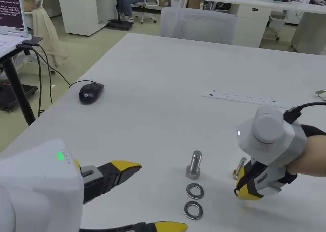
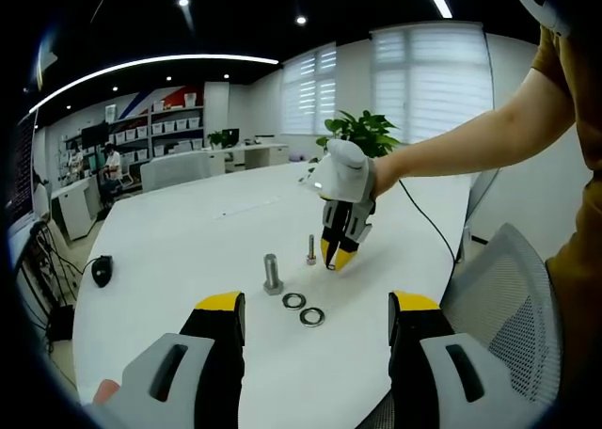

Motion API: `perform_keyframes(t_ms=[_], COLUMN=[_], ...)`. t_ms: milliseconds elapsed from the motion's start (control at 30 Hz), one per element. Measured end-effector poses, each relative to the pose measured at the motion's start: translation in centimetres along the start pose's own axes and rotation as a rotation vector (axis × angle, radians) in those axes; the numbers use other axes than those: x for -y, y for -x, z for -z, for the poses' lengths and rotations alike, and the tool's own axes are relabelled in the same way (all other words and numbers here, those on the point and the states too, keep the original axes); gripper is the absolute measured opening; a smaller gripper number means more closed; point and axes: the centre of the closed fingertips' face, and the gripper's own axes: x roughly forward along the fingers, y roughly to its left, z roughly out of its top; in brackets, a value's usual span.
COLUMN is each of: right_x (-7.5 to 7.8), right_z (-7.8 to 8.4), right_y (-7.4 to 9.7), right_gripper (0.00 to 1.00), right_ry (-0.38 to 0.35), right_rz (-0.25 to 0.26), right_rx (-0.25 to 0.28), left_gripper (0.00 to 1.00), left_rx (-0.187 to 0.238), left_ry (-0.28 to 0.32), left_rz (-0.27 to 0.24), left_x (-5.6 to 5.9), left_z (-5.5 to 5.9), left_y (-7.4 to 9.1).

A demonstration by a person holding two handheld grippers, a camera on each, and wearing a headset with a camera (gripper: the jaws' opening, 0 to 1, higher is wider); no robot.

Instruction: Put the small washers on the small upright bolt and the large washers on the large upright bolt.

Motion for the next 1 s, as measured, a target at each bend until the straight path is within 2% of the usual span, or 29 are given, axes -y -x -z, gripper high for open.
perform_keyframes(t_ms=[100, 400, 800, 1000], right_x=[0.2, 2.6, 4.5, 4.7], right_z=[0.6, 1.2, 0.0, -0.7], right_y=[0.5, 2.9, 4.9, 4.8], right_gripper=[0.12, 0.12, 0.12, 0.12], right_ry=[-0.009, -0.044, -0.026, 0.002], right_rz=[0.008, 0.068, 0.121, 0.119], right_rx=[-0.011, -0.009, -0.001, -0.005], left_gripper=[0.61, 0.61, 0.61, 0.61], left_rx=[0.003, 0.003, 0.003, 0.002], left_ry=[-0.001, -0.004, 0.003, 0.003], left_rz=[0.003, 0.002, 0.002, 0.004], left_x=[0.1, 0.0, 0.0, 0.0], left_z=[-0.1, -0.1, -0.1, -0.2], left_y=[0.0, 0.2, 0.0, -0.1])
